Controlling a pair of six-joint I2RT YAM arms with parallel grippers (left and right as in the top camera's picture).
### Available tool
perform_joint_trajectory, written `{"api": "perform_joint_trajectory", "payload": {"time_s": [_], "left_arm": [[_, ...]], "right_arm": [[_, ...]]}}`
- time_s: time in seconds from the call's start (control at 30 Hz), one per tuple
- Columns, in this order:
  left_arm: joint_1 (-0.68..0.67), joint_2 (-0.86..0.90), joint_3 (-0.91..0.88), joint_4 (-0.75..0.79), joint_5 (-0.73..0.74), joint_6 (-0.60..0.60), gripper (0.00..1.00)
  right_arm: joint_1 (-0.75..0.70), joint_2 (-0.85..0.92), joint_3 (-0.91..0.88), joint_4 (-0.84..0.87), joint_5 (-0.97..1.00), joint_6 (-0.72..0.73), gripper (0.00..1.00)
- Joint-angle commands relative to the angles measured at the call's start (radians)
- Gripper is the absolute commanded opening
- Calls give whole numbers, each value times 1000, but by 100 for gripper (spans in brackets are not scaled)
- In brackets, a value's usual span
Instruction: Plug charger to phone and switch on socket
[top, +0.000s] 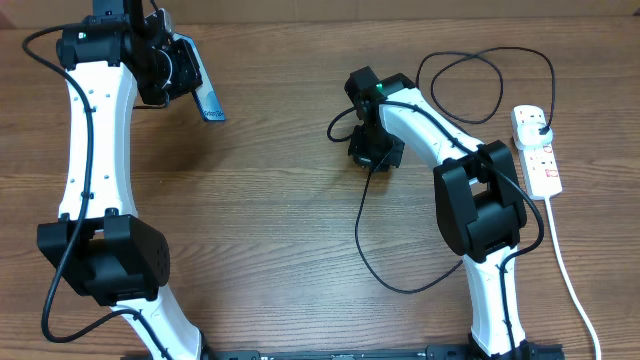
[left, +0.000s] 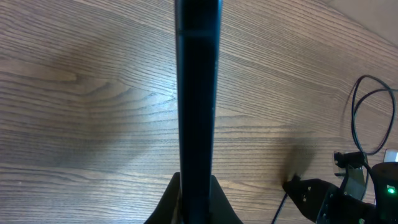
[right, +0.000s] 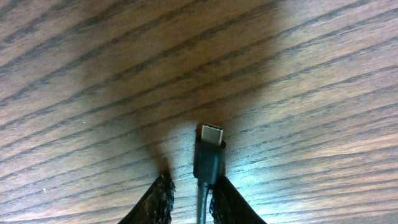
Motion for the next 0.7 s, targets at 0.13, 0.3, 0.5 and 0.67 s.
{"api": "perform_joint_trajectory", "payload": {"time_s": [0.13, 0.3, 0.5, 0.67], "left_arm": [[3, -8, 13, 2, 26, 19, 4], [3, -8, 13, 2, 26, 19, 4], [3, -8, 13, 6, 43, 21, 4], [3, -8, 13, 75, 364, 174, 4]], "right_arm": [[-5, 8, -34, -1, 55, -14, 16], [-4, 8, -34, -1, 54, -28, 10], [-4, 8, -28, 11, 19, -68, 4], [-4, -26, 44, 4, -132, -199, 4]]}}
